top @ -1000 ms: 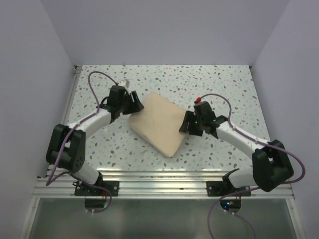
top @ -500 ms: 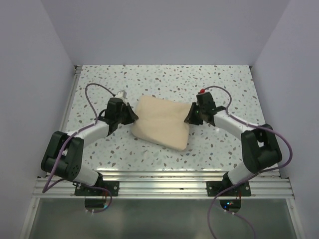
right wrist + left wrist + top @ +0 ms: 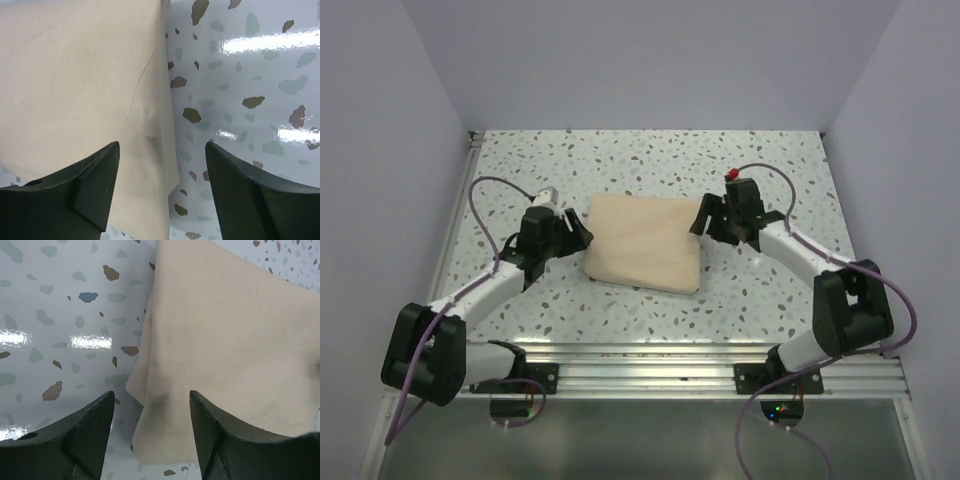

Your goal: Prepare the surgical pack

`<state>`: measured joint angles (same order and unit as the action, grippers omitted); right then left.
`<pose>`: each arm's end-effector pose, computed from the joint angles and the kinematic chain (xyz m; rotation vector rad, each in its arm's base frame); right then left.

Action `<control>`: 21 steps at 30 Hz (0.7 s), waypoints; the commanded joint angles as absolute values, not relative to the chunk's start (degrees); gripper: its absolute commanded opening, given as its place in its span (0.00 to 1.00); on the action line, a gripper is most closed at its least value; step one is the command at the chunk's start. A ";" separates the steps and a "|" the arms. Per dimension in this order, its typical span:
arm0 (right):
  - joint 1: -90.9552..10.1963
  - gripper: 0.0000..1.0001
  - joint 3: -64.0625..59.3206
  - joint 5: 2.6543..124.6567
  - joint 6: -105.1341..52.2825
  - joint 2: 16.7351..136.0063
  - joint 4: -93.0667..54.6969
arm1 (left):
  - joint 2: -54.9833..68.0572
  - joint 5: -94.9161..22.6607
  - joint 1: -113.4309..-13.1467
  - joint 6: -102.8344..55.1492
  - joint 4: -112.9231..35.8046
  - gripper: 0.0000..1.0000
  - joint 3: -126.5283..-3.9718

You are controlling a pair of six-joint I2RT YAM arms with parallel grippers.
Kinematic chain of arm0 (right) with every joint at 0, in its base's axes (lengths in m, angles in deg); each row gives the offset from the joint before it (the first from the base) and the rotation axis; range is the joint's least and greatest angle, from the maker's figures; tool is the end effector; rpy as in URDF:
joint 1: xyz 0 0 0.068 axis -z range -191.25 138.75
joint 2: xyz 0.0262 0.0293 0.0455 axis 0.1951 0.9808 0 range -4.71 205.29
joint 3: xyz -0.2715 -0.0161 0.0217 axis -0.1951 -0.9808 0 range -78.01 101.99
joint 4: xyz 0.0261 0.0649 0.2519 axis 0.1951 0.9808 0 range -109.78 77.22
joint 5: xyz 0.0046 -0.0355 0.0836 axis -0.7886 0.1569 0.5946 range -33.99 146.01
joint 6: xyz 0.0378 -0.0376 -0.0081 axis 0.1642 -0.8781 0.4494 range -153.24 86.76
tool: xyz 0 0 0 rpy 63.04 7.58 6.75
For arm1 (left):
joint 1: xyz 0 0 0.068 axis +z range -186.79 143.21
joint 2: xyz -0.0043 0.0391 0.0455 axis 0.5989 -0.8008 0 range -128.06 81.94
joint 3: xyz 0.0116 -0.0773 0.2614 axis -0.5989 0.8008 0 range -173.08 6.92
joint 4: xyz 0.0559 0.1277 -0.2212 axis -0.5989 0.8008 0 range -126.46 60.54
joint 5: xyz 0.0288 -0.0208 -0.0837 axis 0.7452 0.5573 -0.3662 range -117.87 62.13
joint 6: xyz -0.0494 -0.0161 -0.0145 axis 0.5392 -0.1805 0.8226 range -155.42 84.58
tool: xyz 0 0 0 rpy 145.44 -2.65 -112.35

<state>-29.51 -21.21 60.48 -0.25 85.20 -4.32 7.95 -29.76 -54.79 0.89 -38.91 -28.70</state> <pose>0.3125 0.1059 0.2119 0.2813 2.4617 0.4921 0.2519 -0.0831 0.1979 -0.3402 2.2295 -0.5585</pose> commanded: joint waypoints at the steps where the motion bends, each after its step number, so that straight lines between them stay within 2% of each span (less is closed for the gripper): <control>1: -29.36 0.73 -25.51 62.60 -4.32 76.96 -5.80 | 13.90 -27.96 -54.46 -0.53 -36.81 0.67 -27.45; 5: -29.36 0.74 -31.85 70.50 -6.34 70.38 -7.91 | 17.51 -34.51 -54.46 -0.88 -36.72 0.69 -24.99; 9: -29.62 0.77 -40.10 81.58 -5.12 65.26 -16.17 | 18.05 -40.25 -54.46 0.26 -39.35 0.69 -20.42; 14: -31.11 0.81 -42.40 82.21 -4.15 65.69 -15.47 | 16.38 -42.80 -54.46 1.93 -42.43 0.69 -17.96; 21: -34.63 0.82 -48.64 83.70 -1.43 66.56 -24.51 | 12.87 -47.90 -54.46 4.83 -51.63 0.69 -14.80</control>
<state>-33.23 -46.98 81.18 -3.07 66.20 -16.97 14.26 -43.55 -54.79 2.75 -42.96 -16.37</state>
